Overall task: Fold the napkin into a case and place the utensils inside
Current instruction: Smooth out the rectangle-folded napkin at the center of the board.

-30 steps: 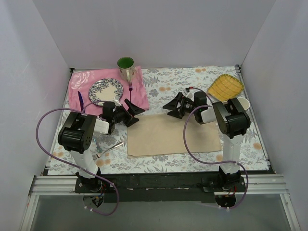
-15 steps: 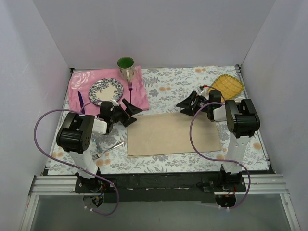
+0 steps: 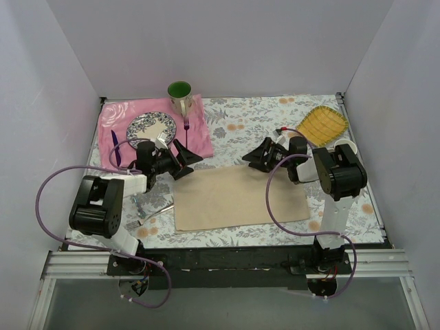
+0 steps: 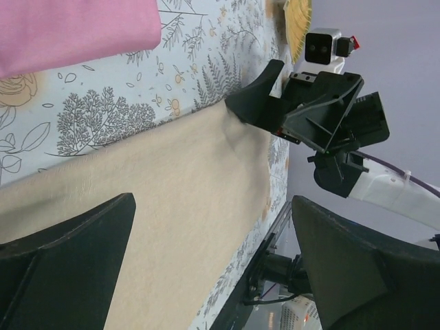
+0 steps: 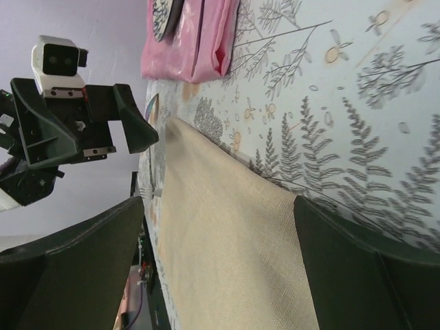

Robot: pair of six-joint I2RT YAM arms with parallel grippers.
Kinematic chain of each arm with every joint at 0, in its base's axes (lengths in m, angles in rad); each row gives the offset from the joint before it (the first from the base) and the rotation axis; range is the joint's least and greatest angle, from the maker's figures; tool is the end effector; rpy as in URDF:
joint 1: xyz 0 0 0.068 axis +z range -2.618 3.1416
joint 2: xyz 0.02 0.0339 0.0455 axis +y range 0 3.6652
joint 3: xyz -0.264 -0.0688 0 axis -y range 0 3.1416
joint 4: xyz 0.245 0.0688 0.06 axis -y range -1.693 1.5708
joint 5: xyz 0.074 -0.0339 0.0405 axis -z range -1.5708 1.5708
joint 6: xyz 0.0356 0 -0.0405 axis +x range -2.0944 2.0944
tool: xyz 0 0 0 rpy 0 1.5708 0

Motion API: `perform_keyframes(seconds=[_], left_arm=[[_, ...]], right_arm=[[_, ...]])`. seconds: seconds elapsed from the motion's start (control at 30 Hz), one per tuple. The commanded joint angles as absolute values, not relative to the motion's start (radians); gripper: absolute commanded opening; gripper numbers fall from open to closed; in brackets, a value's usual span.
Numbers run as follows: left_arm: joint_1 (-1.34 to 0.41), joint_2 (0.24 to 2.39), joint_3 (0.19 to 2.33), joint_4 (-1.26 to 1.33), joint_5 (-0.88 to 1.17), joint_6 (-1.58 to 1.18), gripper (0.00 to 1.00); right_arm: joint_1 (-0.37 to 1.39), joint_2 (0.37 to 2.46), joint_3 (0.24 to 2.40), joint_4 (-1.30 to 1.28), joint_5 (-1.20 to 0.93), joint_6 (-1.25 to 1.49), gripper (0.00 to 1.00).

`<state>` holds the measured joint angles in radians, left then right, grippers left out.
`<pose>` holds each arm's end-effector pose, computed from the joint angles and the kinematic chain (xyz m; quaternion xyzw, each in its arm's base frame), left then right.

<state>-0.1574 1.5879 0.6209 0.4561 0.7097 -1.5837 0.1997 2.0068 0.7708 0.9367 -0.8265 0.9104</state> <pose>0.2938 -0.0701 0.1605 -0.3965 0.7268 -0.5556 0.0762 0.3500 0.0976 0.1122 0.0328 0.7738 0.5612 0.2919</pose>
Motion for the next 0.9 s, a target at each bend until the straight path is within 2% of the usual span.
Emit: perform_keyframes(seconds=[0.0, 0.33, 0.5, 0.87], left_arm=[[-0.156, 1.604, 0.606, 0.452, 0.695, -1.585, 0.98], [-0.15, 1.755, 0.615, 0.433, 0.574, -1.542, 0.97], [-0.15, 1.766, 0.623, 0.423, 0.568, -1.54, 0.97], [-0.146, 1.749, 0.612, 0.387, 0.548, -1.5, 0.96]], right_arm=[[0.259, 2.048, 0.742, 0.952, -0.796, 0.979, 0.99], [0.249, 1.953, 0.867, 0.771, -0.882, 0.905, 0.99], [0.268, 1.853, 0.757, 0.819, -0.92, 1.037, 0.99], [0.221, 1.957, 0.747, 0.813, -0.902, 0.948, 0.99]])
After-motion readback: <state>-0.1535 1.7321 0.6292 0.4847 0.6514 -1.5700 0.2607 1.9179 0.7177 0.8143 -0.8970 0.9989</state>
